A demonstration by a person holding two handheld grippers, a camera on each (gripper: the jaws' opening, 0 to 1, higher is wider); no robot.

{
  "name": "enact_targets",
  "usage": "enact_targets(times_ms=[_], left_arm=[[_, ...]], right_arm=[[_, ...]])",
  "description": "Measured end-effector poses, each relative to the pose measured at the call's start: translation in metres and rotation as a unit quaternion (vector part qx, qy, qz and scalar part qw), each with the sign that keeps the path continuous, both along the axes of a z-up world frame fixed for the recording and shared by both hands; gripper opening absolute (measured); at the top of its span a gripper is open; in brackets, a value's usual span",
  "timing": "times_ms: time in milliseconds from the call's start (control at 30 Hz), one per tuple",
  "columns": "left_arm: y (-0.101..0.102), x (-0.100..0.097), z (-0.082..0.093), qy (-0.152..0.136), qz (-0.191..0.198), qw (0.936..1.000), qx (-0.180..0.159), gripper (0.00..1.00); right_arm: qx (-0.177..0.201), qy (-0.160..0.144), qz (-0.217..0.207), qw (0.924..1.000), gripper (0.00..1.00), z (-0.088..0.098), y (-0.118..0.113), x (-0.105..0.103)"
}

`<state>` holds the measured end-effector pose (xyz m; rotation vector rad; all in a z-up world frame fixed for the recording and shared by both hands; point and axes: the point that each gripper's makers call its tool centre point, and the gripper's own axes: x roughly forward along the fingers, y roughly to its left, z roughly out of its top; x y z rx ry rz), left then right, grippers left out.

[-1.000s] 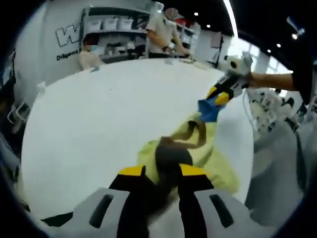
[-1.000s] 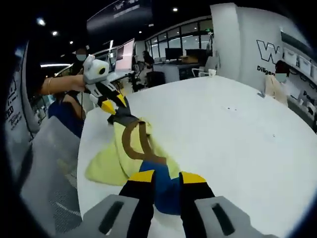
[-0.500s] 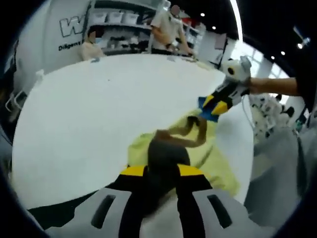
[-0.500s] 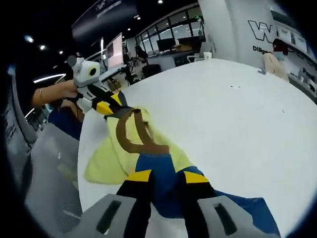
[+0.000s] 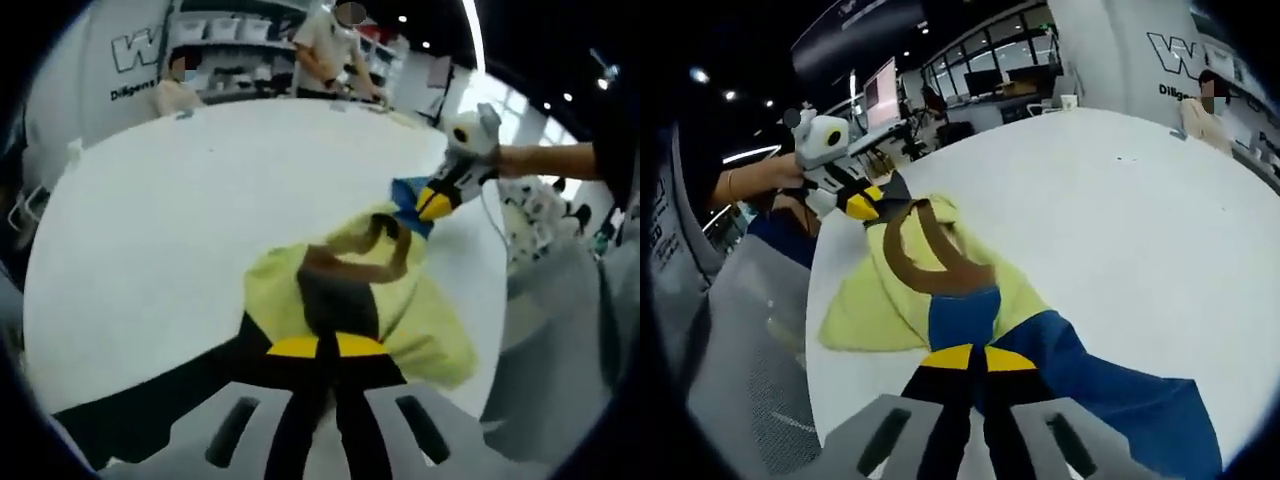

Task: Fold the garment on the visible template until the final outline fits inside the template.

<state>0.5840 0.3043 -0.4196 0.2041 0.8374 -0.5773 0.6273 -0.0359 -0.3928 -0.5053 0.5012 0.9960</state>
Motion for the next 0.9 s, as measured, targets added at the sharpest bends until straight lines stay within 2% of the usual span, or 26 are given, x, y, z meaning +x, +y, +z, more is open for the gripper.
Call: enact_targets(times_ms=[33, 167, 233, 267, 333, 400, 500, 533, 567, 600, 733, 900], left_arm=[[-0.002, -0.001, -0.006, 0.007, 0.008, 0.9999, 0.0, 0.0], [0.0, 0.001, -0.016, 0.004, -0.002, 0.9997, 0.025, 0.0], [0.004, 0.001, -0.021, 0.002, -0.017, 0.9982, 0.057, 0.0], [0.0, 0.0, -0.017, -0.003, -0.023, 0.9972, 0.072, 0.0], [-0.002, 0.002, -0.015, -0.018, -0.05, 0.9949, 0.086, 0.0], [-0.015, 0.002, -0.01, -0.038, -0.081, 0.9935, 0.069, 0.0], [-0.027, 0.001, 0.0, -0.052, -0.099, 0.9926, 0.048, 0.0], [-0.046, -0.005, 0.007, -0.045, -0.121, 0.9915, 0.014, 0.0], [-0.056, -0.009, 0.01, -0.037, -0.133, 0.9904, -0.01, 0.0], [-0.071, -0.01, 0.019, -0.038, -0.132, 0.9894, -0.047, 0.0], [-0.079, -0.007, 0.023, -0.038, -0.127, 0.9889, -0.068, 0.0], [-0.081, 0.009, 0.018, -0.037, -0.123, 0.9887, -0.077, 0.0]], right_arm=[[-0.004, 0.004, 0.003, 1.0, 0.0, -0.003, 0.002, -0.005], [-0.017, 0.016, 0.012, 0.9996, 0.0, -0.014, 0.005, -0.016], [-0.017, 0.024, 0.014, 0.9995, 0.0, -0.019, 0.005, -0.018], [-0.016, 0.027, 0.014, 0.9994, 0.0, -0.02, 0.006, -0.019], [-0.014, 0.039, 0.019, 0.9989, 0.0, -0.024, 0.009, -0.027], [-0.014, 0.049, 0.023, 0.9984, 0.0, -0.028, 0.011, -0.033], [-0.01, 0.068, 0.028, 0.9972, 0.0, -0.032, 0.014, -0.041], [-0.003, 0.085, 0.028, 0.996, 0.0, -0.036, 0.016, -0.046], [0.008, 0.097, 0.021, 0.995, 0.0, -0.036, 0.017, -0.047], [0.03, 0.105, 0.018, 0.9938, 0.0, -0.032, 0.02, -0.047], [0.039, 0.112, 0.009, 0.9929, 0.0, -0.028, 0.02, -0.045], [0.06, 0.109, -0.009, 0.9922, 0.0, -0.015, 0.015, -0.024]])
